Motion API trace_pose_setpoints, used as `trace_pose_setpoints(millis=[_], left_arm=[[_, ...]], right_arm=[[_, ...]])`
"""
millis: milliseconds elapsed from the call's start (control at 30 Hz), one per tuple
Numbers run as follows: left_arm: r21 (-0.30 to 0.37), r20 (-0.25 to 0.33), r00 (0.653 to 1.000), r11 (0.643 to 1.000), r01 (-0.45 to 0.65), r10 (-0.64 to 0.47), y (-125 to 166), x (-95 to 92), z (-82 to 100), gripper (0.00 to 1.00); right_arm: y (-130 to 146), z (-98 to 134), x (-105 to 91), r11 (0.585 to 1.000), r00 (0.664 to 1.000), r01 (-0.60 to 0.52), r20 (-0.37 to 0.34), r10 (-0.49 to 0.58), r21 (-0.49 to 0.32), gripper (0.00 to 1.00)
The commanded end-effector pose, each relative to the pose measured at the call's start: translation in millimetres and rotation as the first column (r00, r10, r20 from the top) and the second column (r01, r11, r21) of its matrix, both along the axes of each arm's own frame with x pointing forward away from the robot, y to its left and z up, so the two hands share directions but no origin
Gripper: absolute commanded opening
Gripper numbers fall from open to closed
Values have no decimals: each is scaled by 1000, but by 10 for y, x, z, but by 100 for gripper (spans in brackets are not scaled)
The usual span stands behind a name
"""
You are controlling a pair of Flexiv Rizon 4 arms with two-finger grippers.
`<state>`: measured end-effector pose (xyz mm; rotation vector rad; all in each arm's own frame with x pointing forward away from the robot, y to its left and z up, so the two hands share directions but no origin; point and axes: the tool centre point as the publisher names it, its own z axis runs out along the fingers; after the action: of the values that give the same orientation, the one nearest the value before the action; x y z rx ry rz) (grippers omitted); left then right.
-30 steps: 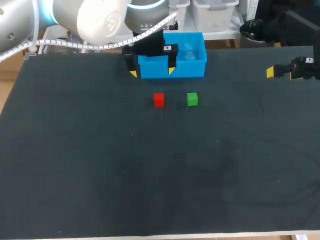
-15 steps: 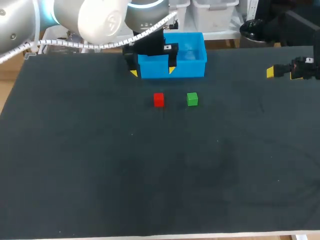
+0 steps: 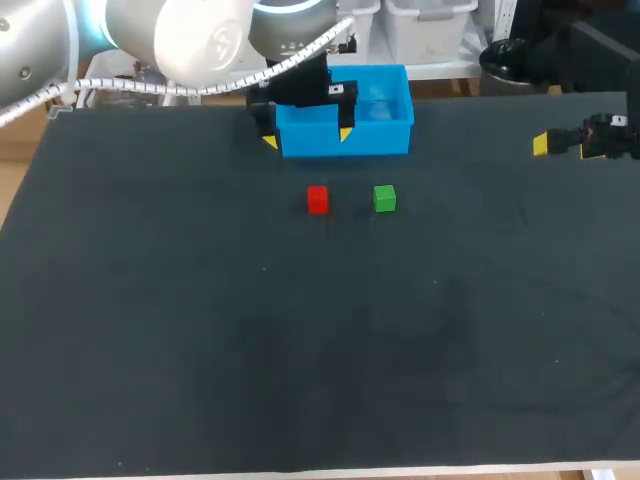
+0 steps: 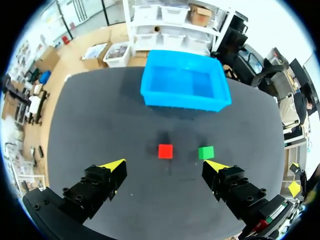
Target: Use the left arm to pick the red cube and place it into the blue plastic box first, then use the right arm to grasp the green cube and put it into the same blue plastic box after the first action is fully finished.
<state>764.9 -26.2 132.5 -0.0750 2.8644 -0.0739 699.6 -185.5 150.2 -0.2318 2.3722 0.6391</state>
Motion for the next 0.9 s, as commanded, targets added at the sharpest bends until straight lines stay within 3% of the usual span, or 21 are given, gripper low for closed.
trace_pose_setpoints(millis=[33,433,600,900], left_arm=[[-9,-6,1000,1000,8,-8,2,76,-43,100],[31,-93,995,999,26,-24,-21,119,-414,100],[4,-111,993,999,35,-34,-73,152,-514,100],[17,-132,990,999,44,-41,-75,162,-682,100]], right_arm=[[1,-1,1,1000,1000,0,0,0,-1,100],[1,-1,1,1000,1000,0,0,0,-1,100],[1,-1,1,1000,1000,0,0,0,-1,100],[1,-1,1,1000,1000,0,0,0,-1,100]])
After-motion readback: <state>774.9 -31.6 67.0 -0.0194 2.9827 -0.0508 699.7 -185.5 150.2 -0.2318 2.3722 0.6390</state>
